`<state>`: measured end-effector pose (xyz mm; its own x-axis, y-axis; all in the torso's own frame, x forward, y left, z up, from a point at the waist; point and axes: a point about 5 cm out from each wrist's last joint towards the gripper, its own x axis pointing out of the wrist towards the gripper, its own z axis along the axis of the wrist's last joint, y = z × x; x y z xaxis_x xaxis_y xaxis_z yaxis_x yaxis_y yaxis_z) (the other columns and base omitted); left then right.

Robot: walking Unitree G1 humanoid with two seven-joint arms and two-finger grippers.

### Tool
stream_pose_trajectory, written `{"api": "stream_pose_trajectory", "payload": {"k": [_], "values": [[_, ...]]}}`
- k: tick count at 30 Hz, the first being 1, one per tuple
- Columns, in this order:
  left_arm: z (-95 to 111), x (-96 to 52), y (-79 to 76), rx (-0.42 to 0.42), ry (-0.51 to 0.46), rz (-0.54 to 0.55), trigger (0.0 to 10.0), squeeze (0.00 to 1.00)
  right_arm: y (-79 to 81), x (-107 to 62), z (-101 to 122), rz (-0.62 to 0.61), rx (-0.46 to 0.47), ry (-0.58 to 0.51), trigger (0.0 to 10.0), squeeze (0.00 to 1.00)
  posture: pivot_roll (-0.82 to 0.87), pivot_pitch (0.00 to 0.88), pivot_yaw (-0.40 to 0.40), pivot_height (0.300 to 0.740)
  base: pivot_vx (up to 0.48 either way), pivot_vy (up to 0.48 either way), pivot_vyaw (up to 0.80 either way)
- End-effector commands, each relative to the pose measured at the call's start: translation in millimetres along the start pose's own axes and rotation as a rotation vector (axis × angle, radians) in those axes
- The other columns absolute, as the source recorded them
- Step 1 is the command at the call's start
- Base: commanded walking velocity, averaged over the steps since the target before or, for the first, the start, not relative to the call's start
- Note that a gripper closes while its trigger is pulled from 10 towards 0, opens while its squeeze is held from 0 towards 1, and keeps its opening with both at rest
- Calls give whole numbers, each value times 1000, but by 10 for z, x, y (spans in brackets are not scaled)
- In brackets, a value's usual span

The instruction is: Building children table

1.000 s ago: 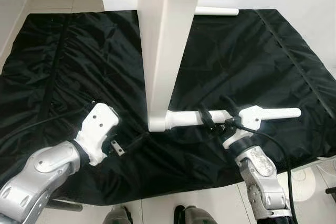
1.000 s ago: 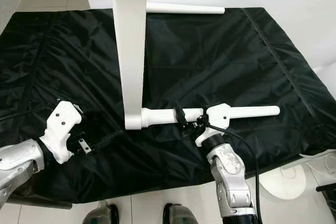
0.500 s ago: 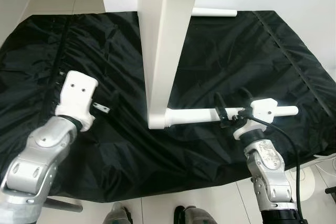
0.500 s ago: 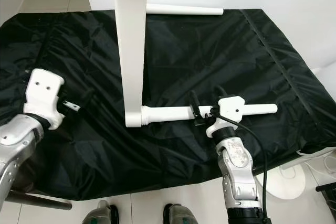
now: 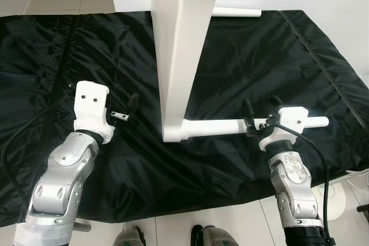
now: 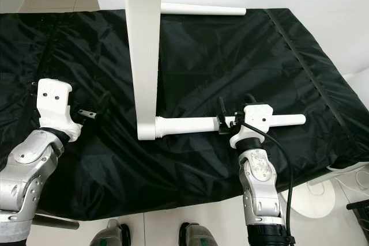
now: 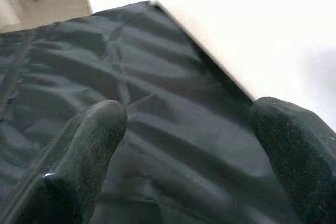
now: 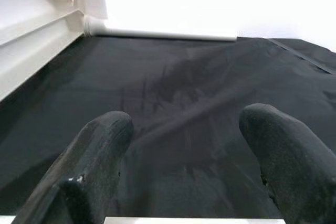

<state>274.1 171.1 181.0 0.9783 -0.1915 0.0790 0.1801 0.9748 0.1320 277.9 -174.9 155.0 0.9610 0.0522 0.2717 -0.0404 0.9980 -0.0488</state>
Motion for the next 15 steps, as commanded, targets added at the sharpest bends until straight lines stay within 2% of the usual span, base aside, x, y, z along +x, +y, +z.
{"api": "stream_pose_trajectory", "payload": {"k": [1, 6, 9, 12, 14, 15], "values": [[-81, -22, 177, 37, 11, 336, 10000, 0, 20, 4, -47, 6, -18, 23, 10000, 0, -61, 143, -12, 740, 0, 0, 0], [-59, 2, 218, 36, -6, 371, 10000, 0, -15, 12, -41, 0, -44, 18, 10000, 0, -51, 143, -15, 740, 0, 0, 0], [3, -40, 265, 46, -36, 385, 10000, 0, -107, -4, -34, -32, -62, 17, 10000, 0, -38, 145, -13, 740, 0, 0, 0], [7, -115, 283, 89, -42, 380, 10000, 0, -162, -27, -39, -52, -76, 23, 10000, 0, -30, 147, -13, 740, 0, 0, 0], [15, -218, 286, 150, -50, 345, 10000, 0, -198, -63, -51, -62, -88, 35, 10000, 0, -15, 153, -19, 740, 0, 0, 0], [6, -255, 255, 141, -53, 324, 10000, 0, -209, -78, -65, -66, -92, 42, 10000, 0, -6, 156, -22, 740, 0, 0, 0]]}}
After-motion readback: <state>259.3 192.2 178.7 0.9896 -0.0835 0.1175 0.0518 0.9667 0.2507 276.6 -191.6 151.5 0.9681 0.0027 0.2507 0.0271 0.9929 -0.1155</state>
